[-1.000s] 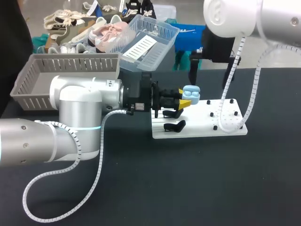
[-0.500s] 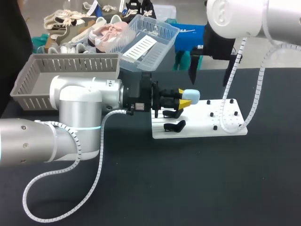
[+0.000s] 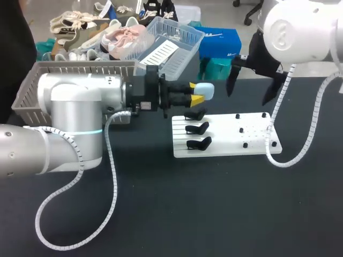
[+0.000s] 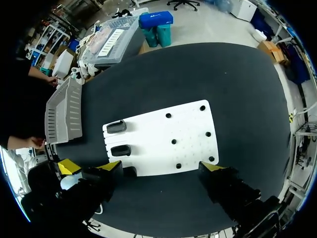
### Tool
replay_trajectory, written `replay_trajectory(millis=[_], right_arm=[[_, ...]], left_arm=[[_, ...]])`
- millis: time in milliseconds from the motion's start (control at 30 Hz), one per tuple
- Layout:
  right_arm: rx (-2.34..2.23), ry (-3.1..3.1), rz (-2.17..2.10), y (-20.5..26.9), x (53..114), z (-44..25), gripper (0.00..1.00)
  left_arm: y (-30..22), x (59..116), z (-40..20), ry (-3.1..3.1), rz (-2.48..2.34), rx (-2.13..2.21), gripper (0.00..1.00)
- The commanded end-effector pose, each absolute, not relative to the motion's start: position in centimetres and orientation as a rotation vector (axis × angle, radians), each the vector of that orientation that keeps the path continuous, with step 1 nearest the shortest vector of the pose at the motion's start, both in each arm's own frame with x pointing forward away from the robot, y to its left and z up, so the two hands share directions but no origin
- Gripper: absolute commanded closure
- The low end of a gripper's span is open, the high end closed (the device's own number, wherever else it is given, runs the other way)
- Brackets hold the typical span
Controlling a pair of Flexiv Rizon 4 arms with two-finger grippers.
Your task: Pick up each earbud case from the left stands, insert the matching earbuds, close the lid, and place the case in the box.
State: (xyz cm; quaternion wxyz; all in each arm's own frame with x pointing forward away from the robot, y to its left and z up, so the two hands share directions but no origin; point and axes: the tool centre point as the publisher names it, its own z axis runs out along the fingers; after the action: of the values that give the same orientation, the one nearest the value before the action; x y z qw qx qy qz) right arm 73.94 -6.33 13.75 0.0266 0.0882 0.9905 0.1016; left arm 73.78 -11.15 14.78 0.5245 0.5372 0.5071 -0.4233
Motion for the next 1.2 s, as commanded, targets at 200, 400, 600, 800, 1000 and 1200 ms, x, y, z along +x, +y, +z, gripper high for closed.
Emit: replay_trajectory(millis=[200,400,600,800,1000,1200], right_arm=[[0.278,3.019,0.311,-6.5,73.4,13.8,0.0],[0.278,3.019,0.311,-6.5,73.4,13.8,0.0],[0.278,3.019,0.311,-6.5,73.4,13.8,0.0],[0.278,3.019,0.311,-6.5,73.4,13.8,0.0],[0.278,3.019,0.311,-6.5,73.4,13.8,0.0],[0.278,3.019,0.311,-6.5,73.4,13.8,0.0]], left_arm=[[-6.4,73.1,16.0,1.376,-0.823,1.151,1.0],[-2.7,73.8,15.8,1.487,-0.718,1.014,1.0],[1.0,74.3,15.0,1.587,-0.587,0.914,1.0],[4.2,74.9,14.2,1.659,-0.485,0.839,1.0],[7.0,75.9,13.8,1.708,-0.404,0.776,1.0],[9.2,77.3,13.4,1.746,-0.345,0.735,1.0]])
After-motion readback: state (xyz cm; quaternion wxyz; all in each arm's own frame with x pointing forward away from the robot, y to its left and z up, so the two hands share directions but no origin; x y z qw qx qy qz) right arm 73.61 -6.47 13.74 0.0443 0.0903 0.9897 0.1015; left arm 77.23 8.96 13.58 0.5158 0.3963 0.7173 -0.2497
